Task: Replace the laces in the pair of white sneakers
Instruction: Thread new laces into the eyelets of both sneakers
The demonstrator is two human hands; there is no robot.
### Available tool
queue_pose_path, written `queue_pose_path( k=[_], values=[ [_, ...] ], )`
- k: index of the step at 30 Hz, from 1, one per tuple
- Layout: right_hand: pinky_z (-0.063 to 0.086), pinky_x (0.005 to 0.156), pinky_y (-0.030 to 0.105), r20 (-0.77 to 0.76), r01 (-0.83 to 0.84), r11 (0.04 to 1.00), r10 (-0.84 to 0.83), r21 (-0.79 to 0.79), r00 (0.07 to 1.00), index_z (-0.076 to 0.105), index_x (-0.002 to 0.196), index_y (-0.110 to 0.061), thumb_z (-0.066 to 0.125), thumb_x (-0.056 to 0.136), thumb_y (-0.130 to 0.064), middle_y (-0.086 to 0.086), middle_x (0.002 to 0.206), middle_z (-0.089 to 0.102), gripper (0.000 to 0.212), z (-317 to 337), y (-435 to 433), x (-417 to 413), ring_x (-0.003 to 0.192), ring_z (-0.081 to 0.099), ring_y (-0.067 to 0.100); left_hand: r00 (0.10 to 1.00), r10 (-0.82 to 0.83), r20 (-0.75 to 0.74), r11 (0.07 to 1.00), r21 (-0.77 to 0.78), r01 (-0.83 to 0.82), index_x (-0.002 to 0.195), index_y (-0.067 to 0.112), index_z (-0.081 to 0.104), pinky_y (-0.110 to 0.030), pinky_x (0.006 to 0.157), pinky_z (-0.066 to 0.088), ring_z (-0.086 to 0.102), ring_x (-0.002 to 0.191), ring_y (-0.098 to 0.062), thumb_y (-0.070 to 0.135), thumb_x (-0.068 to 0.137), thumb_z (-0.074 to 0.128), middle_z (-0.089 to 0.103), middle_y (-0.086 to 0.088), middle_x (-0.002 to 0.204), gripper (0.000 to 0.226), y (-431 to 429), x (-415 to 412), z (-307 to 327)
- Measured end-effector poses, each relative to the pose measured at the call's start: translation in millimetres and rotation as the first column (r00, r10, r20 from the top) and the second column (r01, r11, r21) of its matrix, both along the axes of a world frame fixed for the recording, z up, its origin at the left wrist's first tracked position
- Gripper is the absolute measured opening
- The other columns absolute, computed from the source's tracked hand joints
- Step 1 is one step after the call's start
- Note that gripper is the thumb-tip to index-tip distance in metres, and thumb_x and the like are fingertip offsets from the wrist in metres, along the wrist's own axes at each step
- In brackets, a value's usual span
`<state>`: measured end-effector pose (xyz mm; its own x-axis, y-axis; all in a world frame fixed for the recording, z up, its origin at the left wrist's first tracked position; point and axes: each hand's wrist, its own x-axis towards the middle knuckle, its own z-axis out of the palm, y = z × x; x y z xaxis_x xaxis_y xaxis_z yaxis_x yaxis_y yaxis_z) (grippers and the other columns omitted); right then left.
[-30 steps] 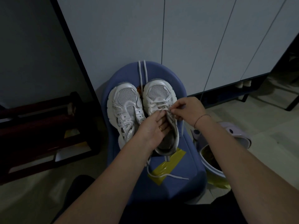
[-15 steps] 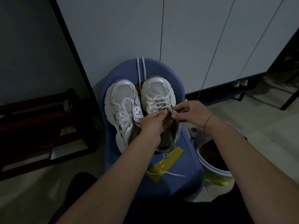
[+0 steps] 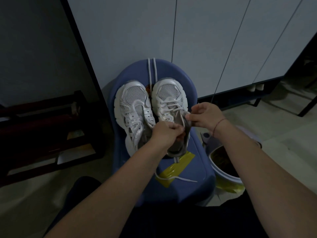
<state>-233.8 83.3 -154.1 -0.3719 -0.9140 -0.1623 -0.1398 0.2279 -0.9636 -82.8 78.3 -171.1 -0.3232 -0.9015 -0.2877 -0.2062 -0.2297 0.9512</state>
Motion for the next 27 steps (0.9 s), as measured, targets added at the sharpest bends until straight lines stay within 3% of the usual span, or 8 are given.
queue_pose_path(
  k=[3, 6, 8, 11, 14, 16, 23, 27],
  values=[
    [0.056, 0.054, 0.021, 0.078, -0.014, 1.000, 0.013, 0.012, 0.997, 0.059, 0.078, -0.004, 0.071, 0.077, 0.005, 0.011, 0.076, 0.062, 0.015, 3.1, 2.3, 3.1, 0.067, 0.063, 0.018, 0.933, -0.327, 0.151, 0.944, 0.105, 0.314, 0.080, 0.011, 0.068, -0.030, 0.078, 0.053, 0.063, 0.078, -0.019, 0.011, 0.090, 0.068, 0.067, -0.010, 0.081, 0.010, 3.0, 20.9, -5.5],
    [0.058, 0.057, 0.021, 0.091, -0.034, 0.999, 0.032, 0.021, 0.995, 0.062, 0.076, -0.002, 0.070, 0.078, 0.004, 0.011, 0.074, 0.065, 0.010, 3.8, 3.0, 2.6, 0.064, 0.064, 0.017, 0.885, -0.444, 0.143, 0.893, 0.153, 0.423, 0.082, 0.009, 0.067, -0.026, 0.081, 0.055, 0.063, 0.082, -0.016, 0.006, 0.090, 0.066, 0.067, -0.007, 0.081, 0.009, 4.9, 32.3, -7.1],
    [0.059, 0.062, 0.024, 0.079, -0.034, 0.999, 0.032, 0.020, 0.996, 0.063, 0.074, -0.003, 0.071, 0.078, 0.003, 0.010, 0.072, 0.066, 0.011, 2.7, 3.0, 2.7, 0.061, 0.065, 0.015, 0.933, -0.358, -0.038, 0.916, 0.180, 0.359, 0.087, 0.007, 0.066, -0.028, 0.085, 0.056, 0.065, 0.083, -0.018, 0.001, 0.091, 0.063, 0.068, -0.006, 0.081, 0.008, 7.1, 32.3, -3.6],
    [0.059, 0.066, 0.026, 0.044, -0.039, 0.999, 0.039, 0.016, 0.998, 0.063, 0.072, -0.006, 0.071, 0.079, 0.002, 0.009, 0.071, 0.065, 0.013, 1.6, 2.9, 4.1, 0.063, 0.064, 0.016, 0.933, -0.025, -0.359, 0.923, 0.350, 0.160, 0.090, 0.008, 0.065, -0.024, 0.077, 0.055, 0.065, 0.083, -0.016, 0.012, 0.097, 0.056, 0.069, -0.004, 0.082, 0.012, 11.2, 18.7, 3.5],
    [0.059, 0.071, 0.029, 0.017, -0.043, 0.999, 0.042, 0.022, 0.999, 0.063, 0.071, -0.008, 0.071, 0.079, 0.001, 0.009, 0.072, 0.064, 0.015, 2.3, 2.4, 4.0, 0.066, 0.063, 0.018, 0.880, 0.226, -0.418, 0.864, 0.504, 0.017, 0.092, 0.008, 0.066, -0.024, 0.074, 0.051, 0.063, 0.082, -0.013, 0.034, 0.100, 0.051, 0.067, -0.004, 0.090, 0.031, 13.7, 0.7, 6.8],
    [0.059, 0.070, 0.028, 0.030, -0.052, 0.998, 0.051, 0.025, 0.998, 0.063, 0.071, -0.008, 0.071, 0.078, 0.002, 0.008, 0.072, 0.064, 0.015, 1.8, 2.3, 3.7, 0.067, 0.062, 0.018, 0.857, 0.299, -0.419, 0.837, 0.547, -0.025, 0.090, 0.010, 0.066, -0.022, 0.068, 0.050, 0.063, 0.077, -0.009, 0.036, 0.100, 0.050, 0.067, -0.002, 0.088, 0.032, 13.9, -5.3, 8.4],
    [0.059, 0.075, 0.031, 0.024, -0.064, 0.998, 0.063, 0.020, 0.998, 0.065, 0.073, -0.007, 0.072, 0.078, 0.000, 0.013, 0.077, 0.067, 0.011, -0.1, 1.2, 2.8, 0.073, 0.065, 0.024, 0.854, 0.357, -0.379, 0.821, 0.564, -0.093, 0.079, 0.015, 0.065, -0.018, 0.050, 0.048, 0.061, 0.044, -0.003, 0.027, 0.090, 0.069, 0.067, 0.007, 0.055, 0.016, 13.3, -11.7, 7.3],
    [0.059, 0.074, 0.032, 0.045, -0.065, 0.998, 0.064, 0.019, 0.997, 0.066, 0.076, -0.005, 0.072, 0.078, 0.000, 0.017, 0.081, 0.067, 0.008, -0.7, 2.1, 3.2, 0.075, 0.066, 0.025, 0.936, 0.124, -0.330, 0.902, 0.430, 0.031, 0.077, 0.015, 0.064, -0.023, 0.063, 0.047, 0.062, 0.053, -0.007, 0.020, 0.092, 0.065, 0.066, 0.006, 0.054, 0.016, 13.4, -4.9, 4.7]
  ],
)
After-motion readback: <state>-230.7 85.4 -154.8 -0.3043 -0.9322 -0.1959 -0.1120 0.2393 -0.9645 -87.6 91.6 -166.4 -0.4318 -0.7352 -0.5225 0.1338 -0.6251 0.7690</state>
